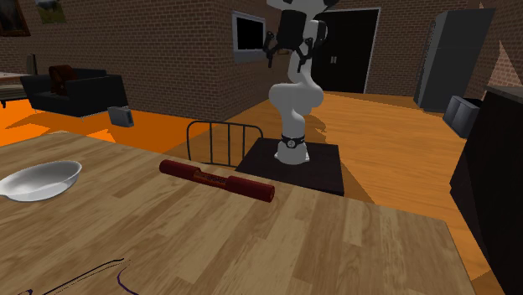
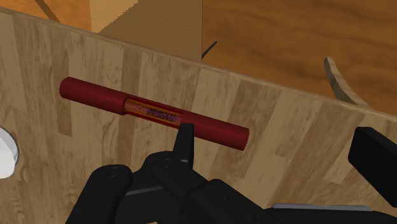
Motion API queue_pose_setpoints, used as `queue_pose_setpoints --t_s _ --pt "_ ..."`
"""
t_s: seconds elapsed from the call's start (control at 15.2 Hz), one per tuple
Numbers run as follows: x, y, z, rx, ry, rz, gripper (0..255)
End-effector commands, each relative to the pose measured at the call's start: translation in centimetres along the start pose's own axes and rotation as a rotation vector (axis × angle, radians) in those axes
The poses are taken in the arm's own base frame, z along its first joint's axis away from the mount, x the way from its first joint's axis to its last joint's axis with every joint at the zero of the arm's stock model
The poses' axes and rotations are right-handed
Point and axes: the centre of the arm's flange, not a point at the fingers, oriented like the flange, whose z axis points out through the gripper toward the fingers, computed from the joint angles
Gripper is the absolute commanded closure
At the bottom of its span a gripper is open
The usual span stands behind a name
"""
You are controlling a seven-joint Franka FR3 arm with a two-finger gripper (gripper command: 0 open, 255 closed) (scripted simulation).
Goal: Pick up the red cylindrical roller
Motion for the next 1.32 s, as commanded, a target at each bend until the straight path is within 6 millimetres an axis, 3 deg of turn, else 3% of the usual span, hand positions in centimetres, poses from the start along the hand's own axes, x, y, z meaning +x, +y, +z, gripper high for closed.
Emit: queue_pose_setpoints --t_s 0.0,0.59,1.25 --pt "0.0 0.0 0.0 0.0 0.0 0.0 0" --pt "2.4 7.8 9.4 0.061 -0.013 -0.355 0" --pt "7.8 14.3 20.5 0.13 -0.027 -0.749 0"
